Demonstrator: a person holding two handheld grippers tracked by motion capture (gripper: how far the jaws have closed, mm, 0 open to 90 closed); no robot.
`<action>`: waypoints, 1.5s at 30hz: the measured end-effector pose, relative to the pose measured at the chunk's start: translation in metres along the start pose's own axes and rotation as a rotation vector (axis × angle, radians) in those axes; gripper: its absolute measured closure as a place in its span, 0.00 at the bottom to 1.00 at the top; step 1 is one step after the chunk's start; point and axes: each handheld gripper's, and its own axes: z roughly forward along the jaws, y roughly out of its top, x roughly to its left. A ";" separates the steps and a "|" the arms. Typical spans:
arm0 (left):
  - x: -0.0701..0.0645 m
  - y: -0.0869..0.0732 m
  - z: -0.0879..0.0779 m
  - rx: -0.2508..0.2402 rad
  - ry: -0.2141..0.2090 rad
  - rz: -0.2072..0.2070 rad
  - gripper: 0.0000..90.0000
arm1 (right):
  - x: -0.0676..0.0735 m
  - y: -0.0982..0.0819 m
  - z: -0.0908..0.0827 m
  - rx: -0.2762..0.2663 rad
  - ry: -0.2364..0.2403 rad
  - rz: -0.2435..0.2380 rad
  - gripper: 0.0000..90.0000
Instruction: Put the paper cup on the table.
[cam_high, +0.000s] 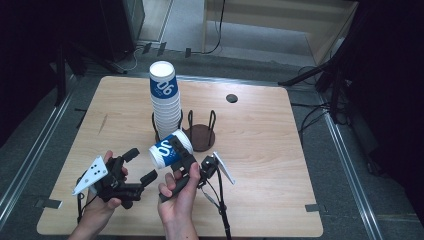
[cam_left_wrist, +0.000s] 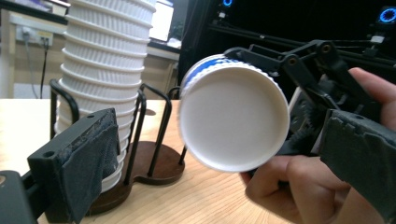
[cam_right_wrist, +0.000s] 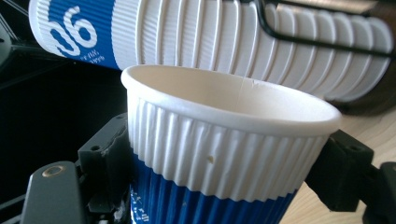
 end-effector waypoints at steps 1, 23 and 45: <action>0.001 0.000 -0.001 0.000 0.003 -0.002 0.00 | 0.001 0.001 -0.001 -0.011 -0.006 -0.017 0.22; 0.027 -0.003 -0.015 0.099 0.081 0.006 0.00 | 0.005 0.030 -0.023 -0.154 -0.184 -0.629 0.21; 0.068 -0.012 -0.038 0.184 0.277 0.031 0.00 | -0.001 0.059 -0.030 -0.346 -0.351 -1.070 0.21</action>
